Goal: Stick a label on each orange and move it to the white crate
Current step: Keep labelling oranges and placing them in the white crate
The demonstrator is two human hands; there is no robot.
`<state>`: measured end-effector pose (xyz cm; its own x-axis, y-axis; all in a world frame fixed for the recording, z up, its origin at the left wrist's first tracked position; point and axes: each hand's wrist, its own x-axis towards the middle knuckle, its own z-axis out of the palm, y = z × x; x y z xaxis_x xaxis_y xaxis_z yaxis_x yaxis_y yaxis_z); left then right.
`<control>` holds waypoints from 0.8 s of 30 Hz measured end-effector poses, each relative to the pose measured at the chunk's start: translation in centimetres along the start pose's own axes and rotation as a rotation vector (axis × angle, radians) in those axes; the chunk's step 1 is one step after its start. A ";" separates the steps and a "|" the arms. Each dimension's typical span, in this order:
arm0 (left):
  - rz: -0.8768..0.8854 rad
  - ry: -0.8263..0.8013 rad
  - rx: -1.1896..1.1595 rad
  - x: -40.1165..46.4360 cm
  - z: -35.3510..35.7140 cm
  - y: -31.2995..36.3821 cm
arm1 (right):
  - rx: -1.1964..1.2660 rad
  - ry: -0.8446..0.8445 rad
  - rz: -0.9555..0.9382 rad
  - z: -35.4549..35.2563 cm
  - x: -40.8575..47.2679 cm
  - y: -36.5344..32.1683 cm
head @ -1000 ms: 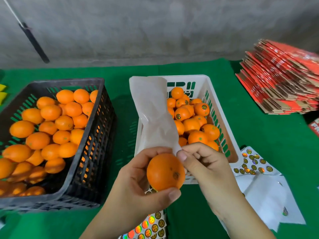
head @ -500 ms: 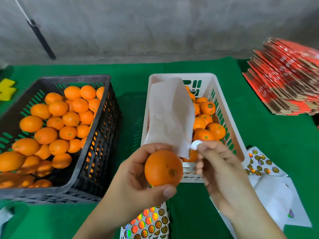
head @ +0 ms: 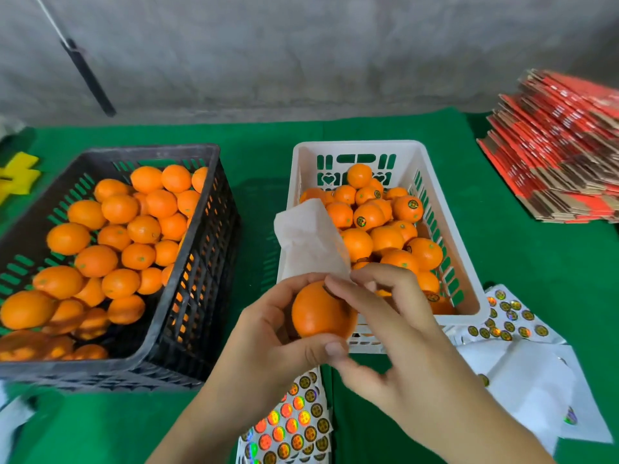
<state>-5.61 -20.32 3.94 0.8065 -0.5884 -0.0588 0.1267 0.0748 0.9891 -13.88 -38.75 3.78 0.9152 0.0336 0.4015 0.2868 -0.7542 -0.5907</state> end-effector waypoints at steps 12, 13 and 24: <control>0.173 0.375 0.004 -0.1 -0.5 0.3 | -0.204 0.342 0.418 -2.0 3.2 6.7; 0.194 0.355 0.009 -0.2 -0.5 0.1 | -0.182 0.309 0.494 -2.0 3.4 7.0; 0.358 0.060 0.474 -0.4 -2.3 -1.8 | 1.393 0.082 0.767 2.1 1.7 1.3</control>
<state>-4.82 -18.38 1.84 0.7844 -0.5452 0.2957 -0.4198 -0.1157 0.9002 -11.39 -38.33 2.23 0.9543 -0.1242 -0.2718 -0.1492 0.5901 -0.7934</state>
